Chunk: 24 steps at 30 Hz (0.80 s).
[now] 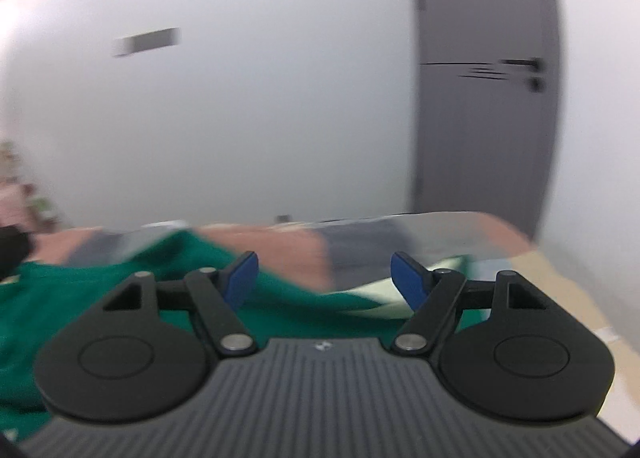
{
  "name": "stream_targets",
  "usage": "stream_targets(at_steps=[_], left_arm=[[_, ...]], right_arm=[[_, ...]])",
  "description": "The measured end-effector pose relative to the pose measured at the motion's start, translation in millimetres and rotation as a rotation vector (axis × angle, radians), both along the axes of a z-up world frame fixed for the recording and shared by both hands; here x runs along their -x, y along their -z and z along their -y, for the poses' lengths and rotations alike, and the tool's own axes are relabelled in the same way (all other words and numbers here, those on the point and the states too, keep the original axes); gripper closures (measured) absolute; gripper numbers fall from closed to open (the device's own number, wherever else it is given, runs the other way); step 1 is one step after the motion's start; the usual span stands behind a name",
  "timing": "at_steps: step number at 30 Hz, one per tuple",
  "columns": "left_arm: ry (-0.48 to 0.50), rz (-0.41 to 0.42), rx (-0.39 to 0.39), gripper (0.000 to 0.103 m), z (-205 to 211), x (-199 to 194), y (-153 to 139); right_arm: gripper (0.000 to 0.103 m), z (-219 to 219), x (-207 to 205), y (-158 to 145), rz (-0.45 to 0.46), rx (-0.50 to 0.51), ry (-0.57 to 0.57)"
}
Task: Fold large clothes
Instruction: 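Pull the hoodie flat across the bed with both grippers and release, then grasp the hoodie hood with the right gripper, lift, lay it straight, release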
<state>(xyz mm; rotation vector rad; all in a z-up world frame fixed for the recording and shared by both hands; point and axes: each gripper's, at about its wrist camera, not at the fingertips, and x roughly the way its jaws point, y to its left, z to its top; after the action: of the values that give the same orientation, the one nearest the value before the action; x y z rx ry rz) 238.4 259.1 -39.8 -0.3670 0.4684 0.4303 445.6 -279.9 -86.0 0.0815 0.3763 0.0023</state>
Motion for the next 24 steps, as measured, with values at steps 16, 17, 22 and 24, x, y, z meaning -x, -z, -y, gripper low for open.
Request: stream_targets(at_steps=[16,17,22,24], left_arm=[[0.276,-0.001,0.017,0.029,65,-20,40],[0.279,-0.007,0.018,0.029,64,-22,44],[0.289,-0.018,0.066,0.029,53,-36,58],[0.292,-0.022,0.089,0.029,50,-42,63]], right_arm=[[0.017,-225,40,69,-0.211,-0.060,-0.507],[0.012,-230,40,73,-0.218,-0.059,-0.507],[0.011,-255,35,102,-0.290,-0.048,-0.480],[0.011,-262,33,112,-0.303,-0.030,-0.477]])
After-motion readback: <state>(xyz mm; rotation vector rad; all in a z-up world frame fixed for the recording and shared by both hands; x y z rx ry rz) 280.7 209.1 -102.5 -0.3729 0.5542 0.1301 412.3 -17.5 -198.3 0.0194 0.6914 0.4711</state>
